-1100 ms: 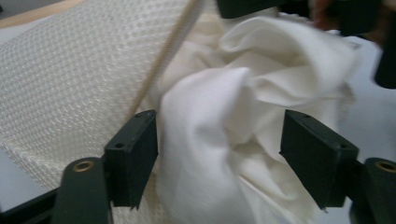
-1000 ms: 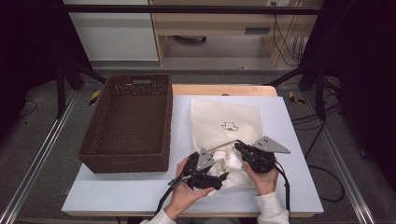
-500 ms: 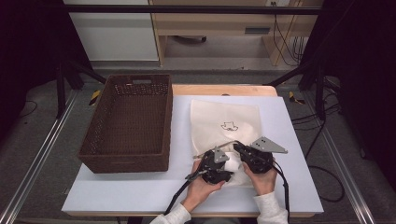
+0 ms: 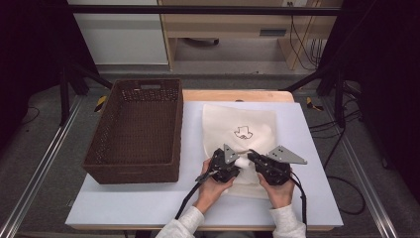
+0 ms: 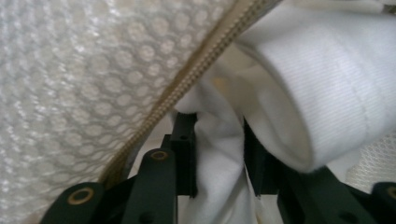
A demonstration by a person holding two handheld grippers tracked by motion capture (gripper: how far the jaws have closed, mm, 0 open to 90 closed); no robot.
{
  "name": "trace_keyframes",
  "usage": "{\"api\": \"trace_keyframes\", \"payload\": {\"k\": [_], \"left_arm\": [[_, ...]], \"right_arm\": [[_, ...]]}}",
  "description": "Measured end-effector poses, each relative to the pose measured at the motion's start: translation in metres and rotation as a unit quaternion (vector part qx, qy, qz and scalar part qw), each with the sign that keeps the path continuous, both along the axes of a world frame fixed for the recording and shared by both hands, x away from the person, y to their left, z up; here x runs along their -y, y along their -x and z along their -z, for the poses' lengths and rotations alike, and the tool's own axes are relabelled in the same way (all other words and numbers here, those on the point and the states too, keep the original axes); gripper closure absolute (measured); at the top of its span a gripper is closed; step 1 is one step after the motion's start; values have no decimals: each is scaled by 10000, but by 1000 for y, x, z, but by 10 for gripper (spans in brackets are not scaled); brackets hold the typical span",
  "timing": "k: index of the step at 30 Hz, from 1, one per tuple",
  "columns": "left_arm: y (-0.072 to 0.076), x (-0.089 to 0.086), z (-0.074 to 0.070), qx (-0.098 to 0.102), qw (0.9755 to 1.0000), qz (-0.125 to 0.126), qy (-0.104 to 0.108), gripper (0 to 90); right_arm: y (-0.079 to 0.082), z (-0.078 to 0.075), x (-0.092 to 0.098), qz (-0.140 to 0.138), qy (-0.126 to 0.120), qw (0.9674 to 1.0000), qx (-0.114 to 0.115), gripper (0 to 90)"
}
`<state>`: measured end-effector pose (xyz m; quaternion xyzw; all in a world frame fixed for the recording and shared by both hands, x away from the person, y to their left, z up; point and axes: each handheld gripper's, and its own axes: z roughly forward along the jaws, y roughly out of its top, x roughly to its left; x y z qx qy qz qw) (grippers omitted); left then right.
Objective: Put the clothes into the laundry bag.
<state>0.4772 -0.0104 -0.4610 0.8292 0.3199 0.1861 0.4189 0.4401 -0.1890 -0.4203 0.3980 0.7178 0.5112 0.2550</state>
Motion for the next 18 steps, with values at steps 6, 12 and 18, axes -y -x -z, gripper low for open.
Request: {"api": "trace_keyframes", "payload": {"k": [6, 12, 18], "left_arm": [[20, -12, -10, -121, 9996, 117, 213, 344], [44, -33, -14, -301, 9991, 297, -10, 281], [42, -38, 7, -821, 9964, 202, -34, 640]], "right_arm": [[-2, 2, 2, 41, -28, 10000, -41, 875], [-2, 2, 3, 69, -23, 10000, -42, 875], [-3, 4, 2, 64, 20, 10000, -56, 875]]}}
